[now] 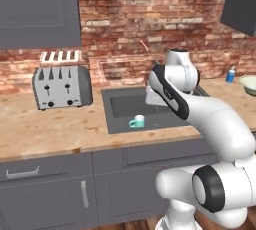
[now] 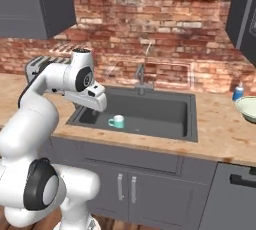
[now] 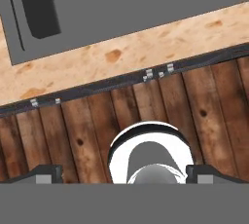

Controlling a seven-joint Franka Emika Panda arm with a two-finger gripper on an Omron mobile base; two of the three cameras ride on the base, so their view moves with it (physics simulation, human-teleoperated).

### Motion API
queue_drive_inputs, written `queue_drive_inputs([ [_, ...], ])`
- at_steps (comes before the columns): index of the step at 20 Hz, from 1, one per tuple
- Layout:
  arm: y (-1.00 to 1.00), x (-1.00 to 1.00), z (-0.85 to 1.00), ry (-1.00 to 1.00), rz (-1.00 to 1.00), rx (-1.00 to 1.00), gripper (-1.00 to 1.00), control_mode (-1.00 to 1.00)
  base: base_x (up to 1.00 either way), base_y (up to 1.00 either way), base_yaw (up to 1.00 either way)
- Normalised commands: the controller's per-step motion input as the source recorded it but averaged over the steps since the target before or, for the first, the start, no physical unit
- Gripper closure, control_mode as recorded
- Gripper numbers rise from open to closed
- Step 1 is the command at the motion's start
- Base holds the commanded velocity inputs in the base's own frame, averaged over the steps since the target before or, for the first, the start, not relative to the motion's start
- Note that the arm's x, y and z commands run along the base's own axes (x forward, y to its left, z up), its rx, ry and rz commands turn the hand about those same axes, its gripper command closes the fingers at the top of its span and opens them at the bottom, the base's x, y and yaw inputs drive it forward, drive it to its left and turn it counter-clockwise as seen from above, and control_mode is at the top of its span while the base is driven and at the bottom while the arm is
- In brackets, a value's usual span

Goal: Pick the mug and place it in the sink. Pick the bowl and place it in the open cabinet and then close the cabinet.

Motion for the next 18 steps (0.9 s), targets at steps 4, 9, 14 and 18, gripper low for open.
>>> queue_drive_inputs([
  [4, 0.00, 0.00, 0.00, 0.00, 0.00, 0.00, -1.00, 1.00, -0.94, 0.00, 0.00],
  [9, 0.00, 0.00, 0.00, 0.00, 0.00, 0.00, -1.00, 1.00, -0.94, -0.22, 0.00],
  [14, 0.00, 0.00, 0.00, 0.00, 0.00, 0.00, -1.00, 1.00, -0.70, -0.71, 0.00],
  [18, 0.00, 0.00, 0.00, 0.00, 0.00, 0.00, -1.00, 1.00, -0.62, -0.82, 0.00],
])
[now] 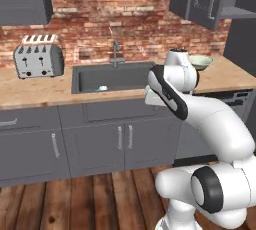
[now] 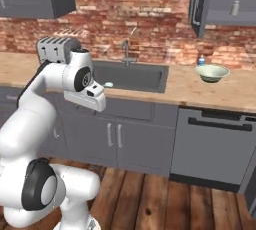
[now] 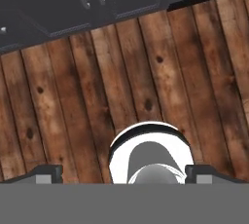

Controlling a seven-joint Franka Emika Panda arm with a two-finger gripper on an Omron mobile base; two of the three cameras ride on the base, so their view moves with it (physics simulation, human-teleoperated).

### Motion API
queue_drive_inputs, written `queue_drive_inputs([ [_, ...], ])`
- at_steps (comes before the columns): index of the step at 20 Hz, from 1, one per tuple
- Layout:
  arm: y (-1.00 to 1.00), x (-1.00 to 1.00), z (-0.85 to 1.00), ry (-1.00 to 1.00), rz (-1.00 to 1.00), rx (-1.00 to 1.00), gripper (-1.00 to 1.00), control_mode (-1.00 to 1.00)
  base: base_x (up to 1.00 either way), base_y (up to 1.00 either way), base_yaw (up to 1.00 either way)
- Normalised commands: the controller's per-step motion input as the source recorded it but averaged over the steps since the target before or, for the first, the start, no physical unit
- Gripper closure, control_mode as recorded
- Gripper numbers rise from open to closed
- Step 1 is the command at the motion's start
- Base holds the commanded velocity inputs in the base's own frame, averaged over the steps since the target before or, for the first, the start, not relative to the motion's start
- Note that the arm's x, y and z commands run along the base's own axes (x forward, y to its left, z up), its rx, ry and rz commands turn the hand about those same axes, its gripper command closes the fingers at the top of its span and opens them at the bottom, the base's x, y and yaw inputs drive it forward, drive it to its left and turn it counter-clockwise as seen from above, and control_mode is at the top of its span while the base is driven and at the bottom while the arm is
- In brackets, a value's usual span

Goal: Pick the mug and place it in the sink. Pick the bowl and place it in the open cabinet and then close the cabinet.

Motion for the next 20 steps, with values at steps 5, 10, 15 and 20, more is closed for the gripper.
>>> queue_drive_inputs([
  [5, 0.00, 0.00, 0.00, 0.00, 0.00, 0.00, -1.00, 1.00, -0.14, -1.00, 0.00],
  [10, 0.00, 0.00, 0.00, 0.00, 0.00, 0.00, -1.00, 1.00, 0.02, -1.00, 0.00],
  [15, 0.00, 0.00, 0.00, 0.00, 0.00, 0.00, -1.00, 1.00, 0.26, -0.95, -0.05],
  [20, 0.00, 0.00, 0.00, 0.00, 0.00, 0.00, -1.00, 1.00, 0.44, -0.77, -0.08],
])
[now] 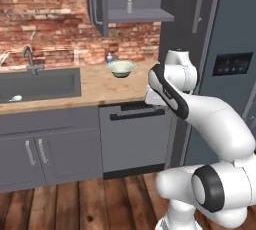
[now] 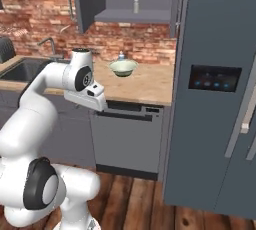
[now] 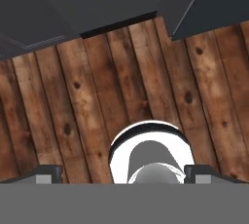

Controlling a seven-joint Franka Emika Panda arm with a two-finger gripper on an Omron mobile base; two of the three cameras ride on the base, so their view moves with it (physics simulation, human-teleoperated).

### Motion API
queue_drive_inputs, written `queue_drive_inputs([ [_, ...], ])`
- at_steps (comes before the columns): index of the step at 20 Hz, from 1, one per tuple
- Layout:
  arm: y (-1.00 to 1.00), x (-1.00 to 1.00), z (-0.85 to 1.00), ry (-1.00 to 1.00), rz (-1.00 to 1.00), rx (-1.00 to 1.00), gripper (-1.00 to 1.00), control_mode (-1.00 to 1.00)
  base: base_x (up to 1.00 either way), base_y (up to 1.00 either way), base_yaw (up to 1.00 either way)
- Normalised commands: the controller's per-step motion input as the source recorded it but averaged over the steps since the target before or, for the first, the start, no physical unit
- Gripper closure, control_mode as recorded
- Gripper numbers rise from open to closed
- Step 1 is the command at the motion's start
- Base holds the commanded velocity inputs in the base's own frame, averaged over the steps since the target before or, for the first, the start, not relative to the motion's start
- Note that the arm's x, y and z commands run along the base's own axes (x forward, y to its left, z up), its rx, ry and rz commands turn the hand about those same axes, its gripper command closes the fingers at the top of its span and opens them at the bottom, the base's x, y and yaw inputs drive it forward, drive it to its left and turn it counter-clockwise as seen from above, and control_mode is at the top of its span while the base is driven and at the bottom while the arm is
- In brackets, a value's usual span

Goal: Pick the mug and place it in the sink. Pick the bowl and place it in the open cabinet and then close the cabinet.

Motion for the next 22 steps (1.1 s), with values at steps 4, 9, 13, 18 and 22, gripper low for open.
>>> queue_drive_inputs([
  [4, 0.00, 0.00, 0.00, 0.00, 0.00, 0.00, -1.00, 1.00, 0.55, -0.53, -0.12],
  [9, 0.00, 0.00, 0.00, 0.00, 0.00, 0.00, -1.00, 1.00, 0.67, -0.19, -0.09],
  [13, 0.00, 0.00, 0.00, 0.00, 0.00, 0.00, -1.00, 1.00, 0.37, -0.08, -0.04],
  [18, 0.00, 0.00, 0.00, 0.00, 0.00, 0.00, -1.00, 1.00, 0.35, 0.17, -0.05],
  [22, 0.00, 0.00, 0.00, 0.00, 0.00, 0.00, -1.00, 1.00, 0.45, -0.01, 0.00],
])
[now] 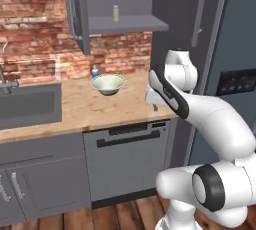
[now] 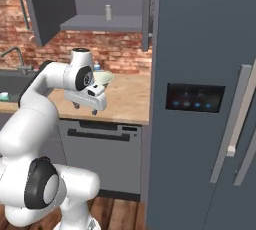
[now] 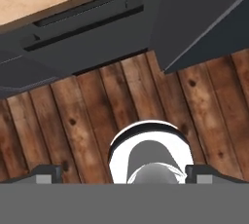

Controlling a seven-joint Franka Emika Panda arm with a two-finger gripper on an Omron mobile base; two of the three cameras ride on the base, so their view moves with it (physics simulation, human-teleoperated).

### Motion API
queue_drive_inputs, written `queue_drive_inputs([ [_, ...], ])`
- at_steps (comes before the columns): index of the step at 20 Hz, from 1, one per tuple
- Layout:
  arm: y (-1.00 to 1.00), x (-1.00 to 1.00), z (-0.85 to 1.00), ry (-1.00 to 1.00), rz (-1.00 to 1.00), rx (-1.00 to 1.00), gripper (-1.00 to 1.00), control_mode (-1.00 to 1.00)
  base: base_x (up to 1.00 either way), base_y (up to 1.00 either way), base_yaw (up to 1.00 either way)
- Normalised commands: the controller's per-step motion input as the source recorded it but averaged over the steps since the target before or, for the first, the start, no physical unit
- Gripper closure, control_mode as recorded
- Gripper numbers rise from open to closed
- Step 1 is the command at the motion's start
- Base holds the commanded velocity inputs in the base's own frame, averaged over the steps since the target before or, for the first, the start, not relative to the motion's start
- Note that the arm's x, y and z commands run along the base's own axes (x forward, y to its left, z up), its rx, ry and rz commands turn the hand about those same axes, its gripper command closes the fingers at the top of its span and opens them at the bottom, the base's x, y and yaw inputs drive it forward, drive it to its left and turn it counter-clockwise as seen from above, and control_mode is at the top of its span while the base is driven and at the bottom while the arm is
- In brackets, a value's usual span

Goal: Pick the mug and place it in the sink. Pick the bowl and place it in the open cabinet and then close the cabinet.

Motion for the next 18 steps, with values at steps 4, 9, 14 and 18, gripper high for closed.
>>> queue_drive_inputs([
  [4, 0.00, 0.00, 0.00, 0.00, 0.00, 0.00, -1.00, 1.00, 0.53, 0.15, 0.00],
  [9, 0.00, 0.00, 0.00, 0.00, 0.00, 0.00, -1.00, 1.00, 0.50, 0.12, 0.00],
  [14, 0.00, 0.00, 0.00, 0.00, 0.00, 0.00, -1.00, 1.00, 0.60, 0.01, 0.00],
  [18, 0.00, 0.00, 0.00, 0.00, 0.00, 0.00, -1.00, 1.00, 0.61, 0.32, 0.00],
])
